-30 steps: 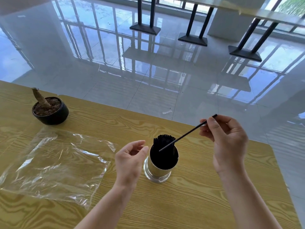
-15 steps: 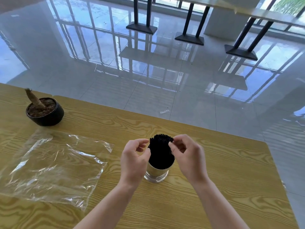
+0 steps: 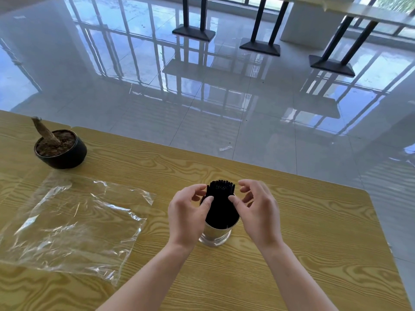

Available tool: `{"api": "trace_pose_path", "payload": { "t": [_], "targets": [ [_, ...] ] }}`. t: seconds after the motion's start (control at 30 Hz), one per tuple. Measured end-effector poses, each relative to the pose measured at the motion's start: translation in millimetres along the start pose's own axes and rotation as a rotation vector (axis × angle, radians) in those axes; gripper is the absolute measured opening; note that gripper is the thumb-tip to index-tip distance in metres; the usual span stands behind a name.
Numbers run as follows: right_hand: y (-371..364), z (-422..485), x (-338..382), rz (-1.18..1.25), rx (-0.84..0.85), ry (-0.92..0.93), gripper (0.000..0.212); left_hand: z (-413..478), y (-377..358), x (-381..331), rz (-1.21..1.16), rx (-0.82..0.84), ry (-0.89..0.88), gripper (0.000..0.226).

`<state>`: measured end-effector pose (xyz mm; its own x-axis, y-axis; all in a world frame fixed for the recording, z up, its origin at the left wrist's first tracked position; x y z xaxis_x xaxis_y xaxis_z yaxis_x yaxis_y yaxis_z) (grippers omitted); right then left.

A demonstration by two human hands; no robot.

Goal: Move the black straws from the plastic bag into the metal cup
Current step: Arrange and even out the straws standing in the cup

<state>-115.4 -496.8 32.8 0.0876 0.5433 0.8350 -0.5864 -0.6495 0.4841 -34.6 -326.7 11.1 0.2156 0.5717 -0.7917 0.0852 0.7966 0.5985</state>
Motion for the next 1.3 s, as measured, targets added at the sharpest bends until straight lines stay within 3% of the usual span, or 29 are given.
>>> {"api": "trace_pose_path", "payload": {
  "t": [0.13, 0.4, 0.67, 0.9, 1.1, 1.3],
  "targets": [
    [-10, 8, -3, -0.037, 0.08, -0.061, 0.051, 5, -4, 1, -0.017, 0.003, 0.023, 0.03],
    [-12, 13, -7, -0.02, 0.091, -0.078, 0.046, 13, -5, 11, -0.002, -0.005, -0.009, 0.021],
    [-18, 20, -9, -0.007, 0.111, -0.088, 0.03, 17, -6, -6, 0.08, -0.035, -0.155, 0.027],
    [-19, 24, -19, 0.067, 0.174, -0.192, 0.032, 20, -9, -2, 0.038, 0.002, -0.161, 0.033],
    [-17, 23, -12, 0.011, 0.204, -0.109, 0.048, 15, -4, 7, 0.063, -0.009, -0.146, 0.052],
    [-14, 20, -15, 0.044, 0.173, -0.091, 0.043, 10, 1, 11, 0.036, -0.033, -0.111, 0.025]
  ]
}}
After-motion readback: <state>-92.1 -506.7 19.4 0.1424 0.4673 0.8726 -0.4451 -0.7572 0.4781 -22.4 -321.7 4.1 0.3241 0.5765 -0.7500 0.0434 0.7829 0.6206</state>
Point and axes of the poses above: each hand's wrist, its own z-axis towards the middle knuckle, its own y-axis out of the back of the hand, x = y × z, the point moved 6 cm from there along z, towards the middle knuckle, and after that the axes turned 14 degrees about z, right-handed, at the moved point
